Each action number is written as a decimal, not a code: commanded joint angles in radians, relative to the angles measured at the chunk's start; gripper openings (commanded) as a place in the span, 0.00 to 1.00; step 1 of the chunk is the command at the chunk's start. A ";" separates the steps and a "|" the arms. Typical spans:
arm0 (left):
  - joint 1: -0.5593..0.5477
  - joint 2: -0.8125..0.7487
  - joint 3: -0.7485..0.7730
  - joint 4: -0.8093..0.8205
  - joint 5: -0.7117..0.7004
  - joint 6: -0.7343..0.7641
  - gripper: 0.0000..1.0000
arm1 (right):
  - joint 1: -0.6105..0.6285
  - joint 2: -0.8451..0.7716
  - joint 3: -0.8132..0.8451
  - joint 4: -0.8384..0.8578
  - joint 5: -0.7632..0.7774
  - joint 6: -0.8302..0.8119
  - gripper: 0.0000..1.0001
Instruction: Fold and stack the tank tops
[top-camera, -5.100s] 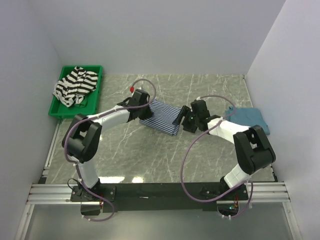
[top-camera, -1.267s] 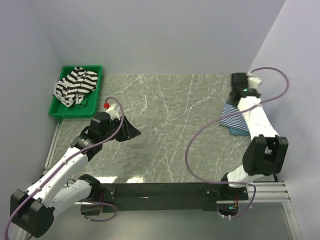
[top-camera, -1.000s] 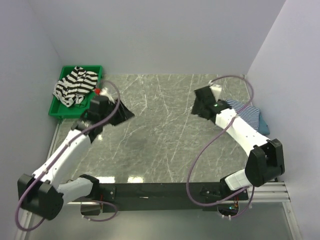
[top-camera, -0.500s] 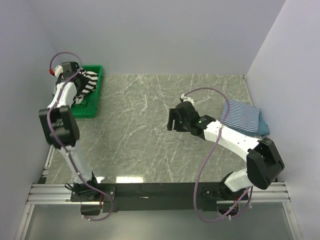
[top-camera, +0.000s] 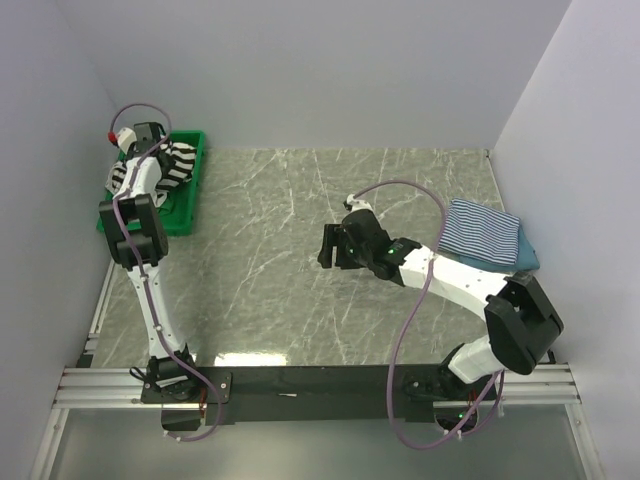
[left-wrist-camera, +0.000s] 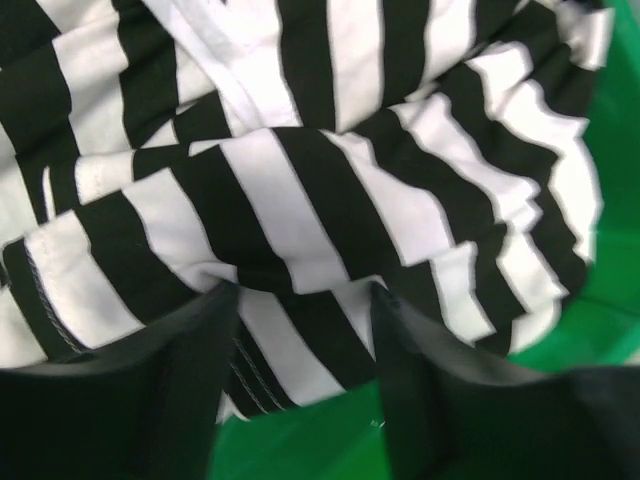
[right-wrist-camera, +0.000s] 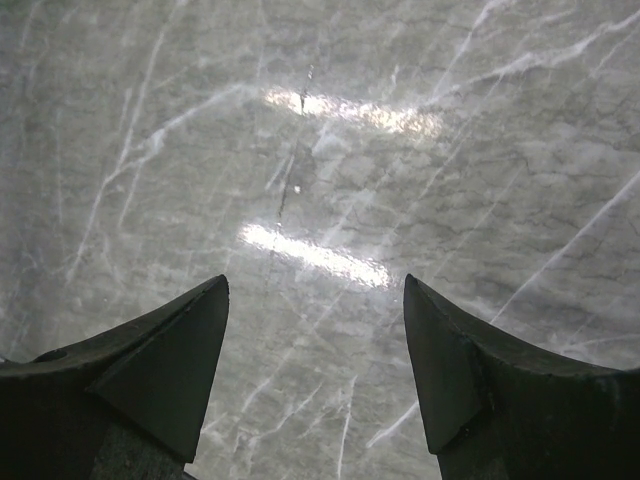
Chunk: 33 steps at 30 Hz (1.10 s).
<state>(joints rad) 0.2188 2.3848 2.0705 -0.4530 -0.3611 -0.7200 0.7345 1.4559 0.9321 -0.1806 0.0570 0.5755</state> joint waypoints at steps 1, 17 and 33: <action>0.008 0.001 -0.001 0.052 -0.041 0.022 0.56 | 0.009 0.006 -0.019 0.047 -0.003 -0.016 0.77; 0.008 -0.200 0.008 0.125 -0.004 0.076 0.00 | 0.017 0.047 0.010 0.038 0.003 -0.012 0.74; -0.263 -0.795 -0.150 0.237 0.027 0.159 0.00 | 0.016 -0.009 0.076 0.001 0.104 -0.037 0.74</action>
<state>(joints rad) 0.0666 1.7023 1.9717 -0.2867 -0.3176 -0.6174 0.7437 1.5257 0.9714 -0.1791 0.0963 0.5529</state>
